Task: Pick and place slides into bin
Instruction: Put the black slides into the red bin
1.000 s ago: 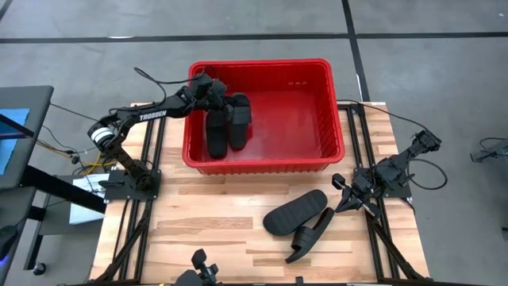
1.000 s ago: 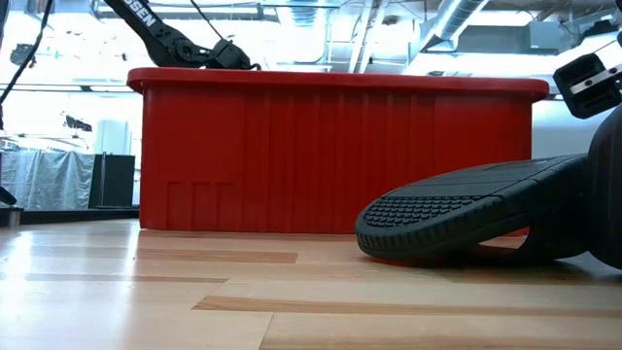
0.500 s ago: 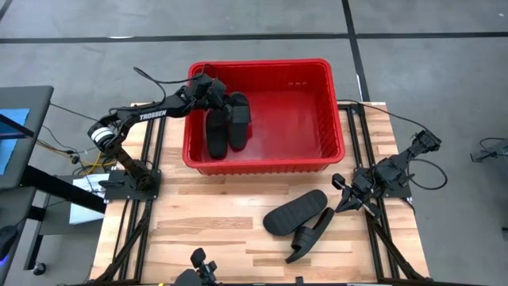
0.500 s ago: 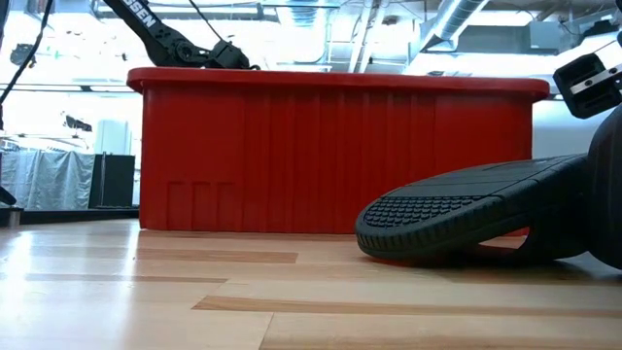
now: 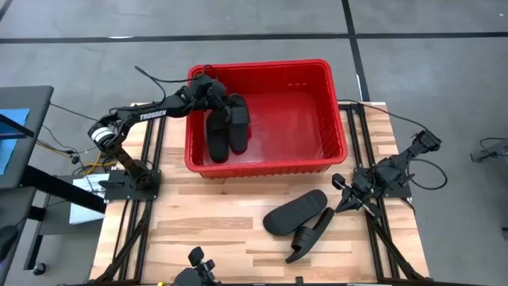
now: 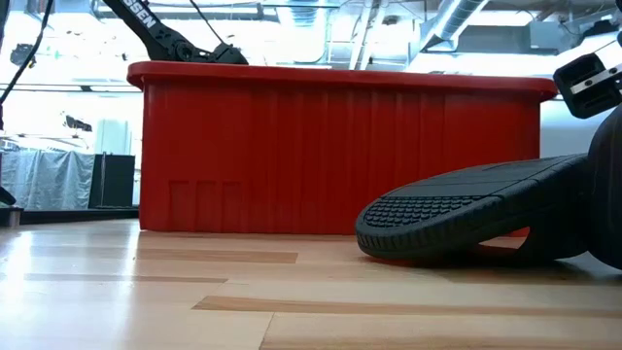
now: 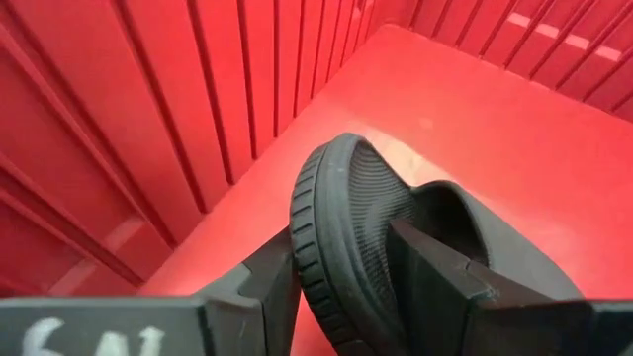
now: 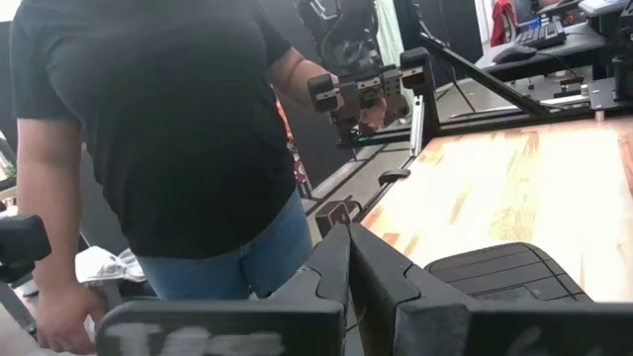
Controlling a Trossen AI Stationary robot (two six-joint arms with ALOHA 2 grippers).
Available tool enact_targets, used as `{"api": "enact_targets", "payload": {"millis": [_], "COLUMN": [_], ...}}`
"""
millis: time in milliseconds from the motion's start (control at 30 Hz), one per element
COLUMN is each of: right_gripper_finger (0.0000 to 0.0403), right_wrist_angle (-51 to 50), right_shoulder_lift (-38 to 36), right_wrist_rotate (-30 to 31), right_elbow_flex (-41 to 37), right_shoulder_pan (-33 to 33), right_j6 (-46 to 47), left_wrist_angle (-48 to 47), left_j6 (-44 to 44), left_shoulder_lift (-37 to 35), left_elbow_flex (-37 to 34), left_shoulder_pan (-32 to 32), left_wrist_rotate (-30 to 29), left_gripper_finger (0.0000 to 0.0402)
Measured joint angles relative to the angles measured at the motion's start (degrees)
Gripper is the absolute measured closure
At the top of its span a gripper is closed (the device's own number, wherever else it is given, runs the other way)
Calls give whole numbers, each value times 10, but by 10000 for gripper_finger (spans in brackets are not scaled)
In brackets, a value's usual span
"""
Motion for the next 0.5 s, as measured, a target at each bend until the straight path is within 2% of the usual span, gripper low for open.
{"api": "enact_targets", "payload": {"millis": [500], "right_gripper_finger": [403], "right_wrist_angle": [0], "right_shoulder_lift": [0], "right_wrist_rotate": [0], "right_elbow_flex": [0], "right_shoulder_pan": [0], "right_j6": [0], "left_wrist_angle": [7], "left_j6": [37], "left_shoulder_lift": [0], "left_elbow_flex": [0], "left_shoulder_pan": [1], "left_wrist_rotate": [-6], "left_gripper_finger": [264]}}
